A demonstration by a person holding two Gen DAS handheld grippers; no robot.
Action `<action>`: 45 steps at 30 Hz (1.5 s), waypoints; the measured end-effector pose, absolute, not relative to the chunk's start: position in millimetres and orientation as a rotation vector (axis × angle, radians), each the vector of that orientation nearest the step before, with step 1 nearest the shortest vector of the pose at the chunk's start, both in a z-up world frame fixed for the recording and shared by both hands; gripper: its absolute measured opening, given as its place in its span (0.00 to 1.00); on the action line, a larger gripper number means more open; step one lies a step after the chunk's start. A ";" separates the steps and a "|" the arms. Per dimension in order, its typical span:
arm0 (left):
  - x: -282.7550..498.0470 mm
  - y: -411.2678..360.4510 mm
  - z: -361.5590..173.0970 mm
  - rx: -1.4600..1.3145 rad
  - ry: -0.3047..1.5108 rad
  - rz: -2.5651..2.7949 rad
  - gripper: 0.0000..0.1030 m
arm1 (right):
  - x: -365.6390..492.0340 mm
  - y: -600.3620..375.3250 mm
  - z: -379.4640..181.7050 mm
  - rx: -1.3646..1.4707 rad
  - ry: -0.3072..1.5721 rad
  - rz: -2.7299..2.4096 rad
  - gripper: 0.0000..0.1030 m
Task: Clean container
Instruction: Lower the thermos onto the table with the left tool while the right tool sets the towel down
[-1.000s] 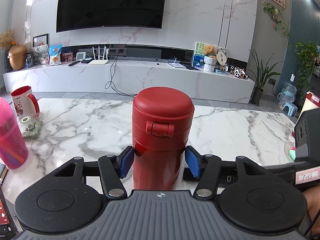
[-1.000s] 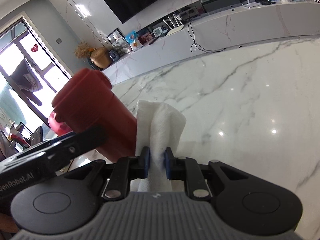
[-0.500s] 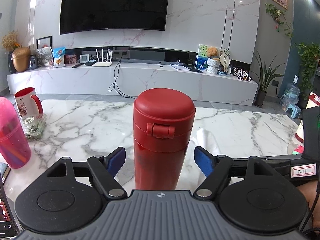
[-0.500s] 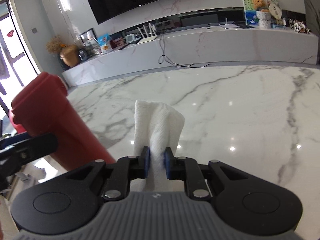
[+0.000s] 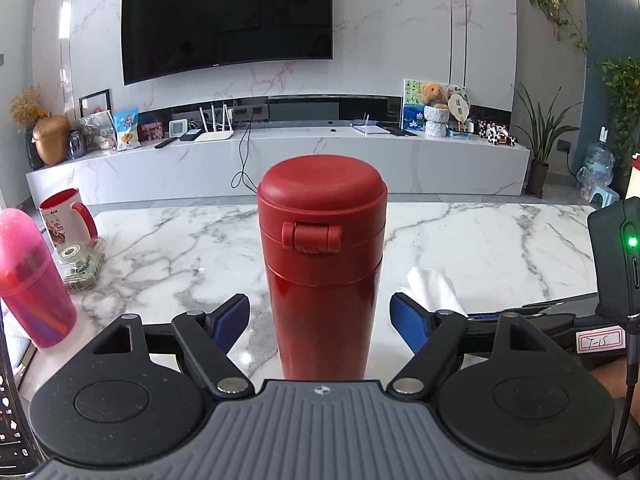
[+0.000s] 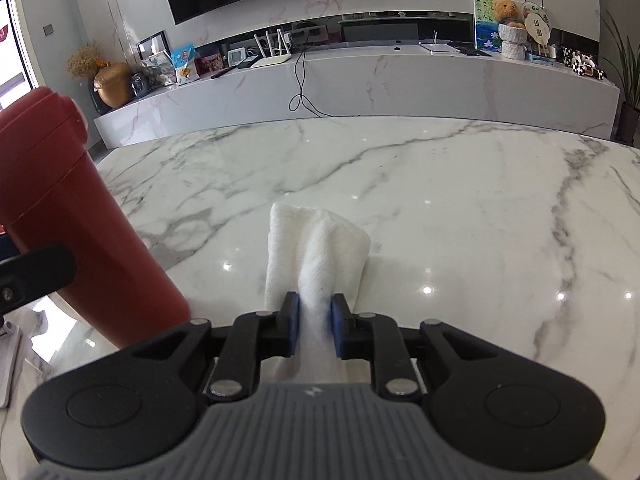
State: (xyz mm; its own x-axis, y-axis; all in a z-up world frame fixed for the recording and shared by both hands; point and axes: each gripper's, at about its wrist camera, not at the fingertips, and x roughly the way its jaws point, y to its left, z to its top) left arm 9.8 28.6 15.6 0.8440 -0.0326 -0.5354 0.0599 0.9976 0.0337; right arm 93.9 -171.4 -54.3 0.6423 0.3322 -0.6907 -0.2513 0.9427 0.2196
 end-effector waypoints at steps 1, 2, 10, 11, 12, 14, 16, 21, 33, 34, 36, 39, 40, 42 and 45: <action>9.9 28.6 15.3 0.051 0.565 -0.045 0.75 | 93.6 -171.2 -54.6 0.108 0.806 0.333 0.21; 10.0 28.6 15.1 0.052 0.565 -0.042 0.75 | 91.8 -171.7 -54.2 0.112 0.805 0.332 0.21; 12.4 31.8 12.2 0.038 0.578 -0.031 0.75 | 86.7 -175.3 -43.8 0.132 0.759 0.303 0.44; 12.5 32.0 11.7 0.038 0.579 -0.032 0.75 | 85.3 -175.3 -40.9 0.131 0.748 0.303 0.45; 12.3 31.8 11.8 0.039 0.580 -0.032 0.75 | 83.9 -175.4 -38.0 0.130 0.737 0.303 0.48; 12.4 32.0 11.9 0.038 0.585 -0.030 0.75 | 80.5 -175.6 -31.7 0.129 0.712 0.304 0.55; 11.8 33.2 12.3 0.032 0.593 -0.030 0.75 | 76.6 -175.6 -25.1 0.130 0.688 0.306 0.65; 8.5 34.8 11.9 0.037 0.610 -0.024 0.75 | 63.3 -175.8 -9.2 0.123 0.630 0.294 0.77; -8.2 25.2 26.4 0.053 0.545 -0.013 0.76 | 21.0 -196.9 31.6 0.129 0.452 0.218 0.96; -9.1 24.3 27.4 0.049 0.542 -0.010 0.79 | 17.6 -197.8 34.0 0.125 0.446 0.219 0.96; -10.9 22.6 29.1 0.041 0.535 -0.008 0.79 | 11.1 -200.1 37.8 0.115 0.436 0.217 0.97; -16.8 20.5 30.2 0.025 0.526 0.005 0.79 | 2.0 -204.5 42.1 0.109 0.428 0.212 0.98; -18.3 21.6 30.5 0.017 0.524 0.007 0.79 | -1.3 -205.9 43.1 0.108 0.427 0.208 0.98; -22.4 21.1 31.0 0.005 0.520 0.004 0.79 | -7.7 -208.6 44.3 0.110 0.426 0.201 0.98; -28.3 18.1 31.9 0.004 0.511 0.010 0.79 | -17.3 -210.6 44.3 0.102 0.426 0.200 0.98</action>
